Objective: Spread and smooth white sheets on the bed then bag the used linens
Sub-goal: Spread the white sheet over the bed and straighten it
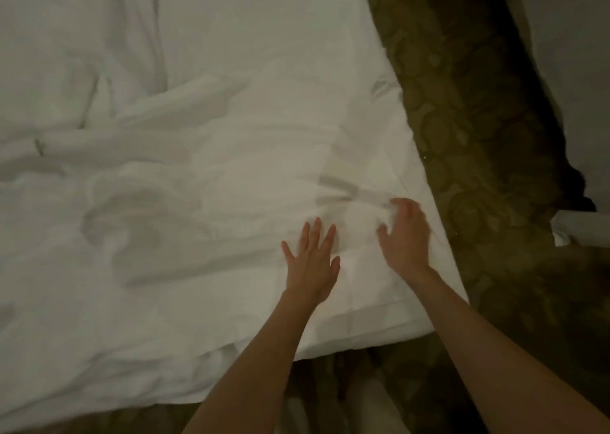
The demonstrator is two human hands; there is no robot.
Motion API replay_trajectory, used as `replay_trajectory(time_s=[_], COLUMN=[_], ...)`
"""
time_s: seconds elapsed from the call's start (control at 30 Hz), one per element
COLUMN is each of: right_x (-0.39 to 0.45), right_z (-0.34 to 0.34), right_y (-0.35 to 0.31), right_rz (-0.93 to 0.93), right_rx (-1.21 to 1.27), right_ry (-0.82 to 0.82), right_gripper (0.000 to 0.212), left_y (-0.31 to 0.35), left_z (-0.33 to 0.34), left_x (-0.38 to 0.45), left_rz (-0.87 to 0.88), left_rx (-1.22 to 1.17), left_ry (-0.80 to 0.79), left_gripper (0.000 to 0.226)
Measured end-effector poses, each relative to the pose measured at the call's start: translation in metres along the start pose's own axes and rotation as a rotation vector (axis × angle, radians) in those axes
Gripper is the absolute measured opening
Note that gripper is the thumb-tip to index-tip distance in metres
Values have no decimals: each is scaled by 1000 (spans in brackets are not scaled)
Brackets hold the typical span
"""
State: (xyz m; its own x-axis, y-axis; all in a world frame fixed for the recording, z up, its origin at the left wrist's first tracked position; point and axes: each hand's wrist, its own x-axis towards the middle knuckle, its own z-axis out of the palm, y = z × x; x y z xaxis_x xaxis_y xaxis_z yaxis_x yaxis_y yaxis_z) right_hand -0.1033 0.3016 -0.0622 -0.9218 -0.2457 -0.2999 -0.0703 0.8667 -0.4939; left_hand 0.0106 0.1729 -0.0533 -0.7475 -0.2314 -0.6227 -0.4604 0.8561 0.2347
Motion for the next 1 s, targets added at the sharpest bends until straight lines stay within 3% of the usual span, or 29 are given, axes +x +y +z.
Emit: replay_trajectory(time_s=[0.23,0.53,0.7,0.83,1.0], right_x=[-48,-134,-167,-185,-190], right_z=[76,170,219,254,281], right_y=[-126,-266,-343,-386,-400], right_rz=[-346,-557,-640,-653,-607], right_rx=[-97,-131,-158,-218,-335], right_ry=[-339,-474,-493,-540,-615], right_gripper=[53,53,54,56,53], left_y=[-106,-289,-379,-440,-499], left_z=[-17,-60,-69,-66,-57], left_x=[-28,-102,-131,-149,-149], left_rz=[-194,-368,-496,-635,-892], left_rx=[-35,-74,-211,-438,-933], left_ry=[91,220,226,273,424], left_gripper=[57,57,58,63,71])
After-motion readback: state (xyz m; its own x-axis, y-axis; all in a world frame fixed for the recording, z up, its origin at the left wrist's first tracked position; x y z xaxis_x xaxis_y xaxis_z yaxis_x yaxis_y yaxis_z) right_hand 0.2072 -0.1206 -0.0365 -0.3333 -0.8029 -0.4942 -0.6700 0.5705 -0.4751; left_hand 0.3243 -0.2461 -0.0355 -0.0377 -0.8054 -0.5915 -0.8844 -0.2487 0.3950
